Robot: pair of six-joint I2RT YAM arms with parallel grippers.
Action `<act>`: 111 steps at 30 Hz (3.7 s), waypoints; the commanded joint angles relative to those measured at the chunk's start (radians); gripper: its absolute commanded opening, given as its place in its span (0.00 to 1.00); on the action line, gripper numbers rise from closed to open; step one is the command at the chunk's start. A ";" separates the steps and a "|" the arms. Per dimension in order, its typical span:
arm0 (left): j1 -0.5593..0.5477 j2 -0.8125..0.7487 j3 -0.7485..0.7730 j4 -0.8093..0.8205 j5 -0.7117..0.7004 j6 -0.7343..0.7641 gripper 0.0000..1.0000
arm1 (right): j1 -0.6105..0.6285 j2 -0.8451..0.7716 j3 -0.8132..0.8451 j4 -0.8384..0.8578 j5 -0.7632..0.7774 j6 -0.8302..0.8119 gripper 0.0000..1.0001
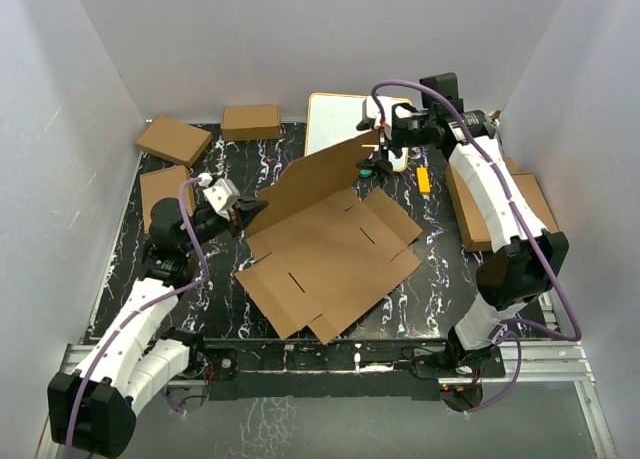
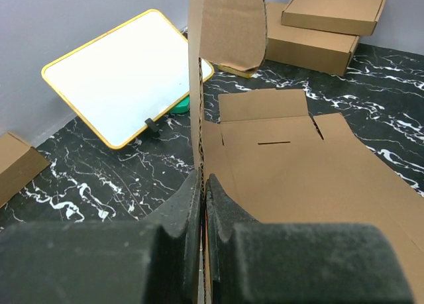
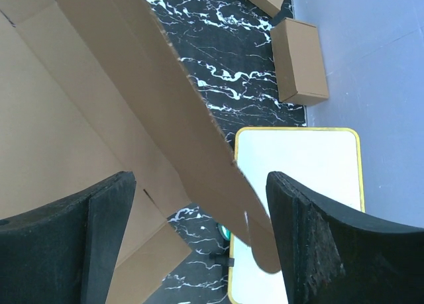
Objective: Fold the paper box
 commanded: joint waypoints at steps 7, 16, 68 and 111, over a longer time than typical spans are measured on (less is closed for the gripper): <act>-0.015 -0.010 0.084 -0.018 0.077 0.037 0.00 | 0.051 0.069 0.116 0.006 0.073 -0.095 0.67; -0.020 -0.001 0.106 -0.065 0.076 0.075 0.00 | 0.058 0.058 0.122 -0.064 0.066 -0.168 0.18; -0.175 0.589 1.159 -1.174 -0.278 0.172 0.53 | 0.058 -0.033 0.088 -0.165 0.077 -0.196 0.08; -0.201 -0.186 0.336 -0.637 -0.461 -0.281 0.00 | -0.654 -0.813 -1.181 0.799 -0.225 1.106 0.98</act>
